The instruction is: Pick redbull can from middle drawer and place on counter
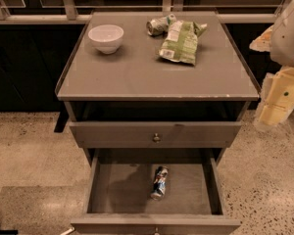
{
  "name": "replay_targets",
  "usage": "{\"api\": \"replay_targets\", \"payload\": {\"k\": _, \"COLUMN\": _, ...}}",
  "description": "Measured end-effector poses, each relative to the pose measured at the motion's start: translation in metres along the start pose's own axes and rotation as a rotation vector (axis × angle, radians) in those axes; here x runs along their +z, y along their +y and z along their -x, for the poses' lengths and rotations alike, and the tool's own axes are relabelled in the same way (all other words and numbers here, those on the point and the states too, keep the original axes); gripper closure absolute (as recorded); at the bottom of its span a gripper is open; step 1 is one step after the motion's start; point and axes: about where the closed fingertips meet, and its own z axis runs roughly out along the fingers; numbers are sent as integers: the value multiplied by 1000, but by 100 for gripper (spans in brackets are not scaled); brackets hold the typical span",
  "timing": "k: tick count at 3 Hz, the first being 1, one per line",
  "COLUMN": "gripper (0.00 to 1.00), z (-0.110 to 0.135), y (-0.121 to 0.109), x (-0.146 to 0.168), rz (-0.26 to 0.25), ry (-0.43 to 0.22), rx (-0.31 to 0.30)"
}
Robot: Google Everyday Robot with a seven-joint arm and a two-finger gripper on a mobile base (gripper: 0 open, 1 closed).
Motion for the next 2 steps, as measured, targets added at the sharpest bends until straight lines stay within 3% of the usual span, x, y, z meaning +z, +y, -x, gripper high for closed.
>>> {"api": "replay_targets", "payload": {"k": 1, "gripper": 0, "z": 0, "y": 0, "x": 0, "rz": 0, "ry": 0, "rx": 0}}
{"api": "replay_targets", "payload": {"k": 2, "gripper": 0, "z": 3, "y": -2, "x": 0, "rz": -75, "ry": -9, "rx": 13}}
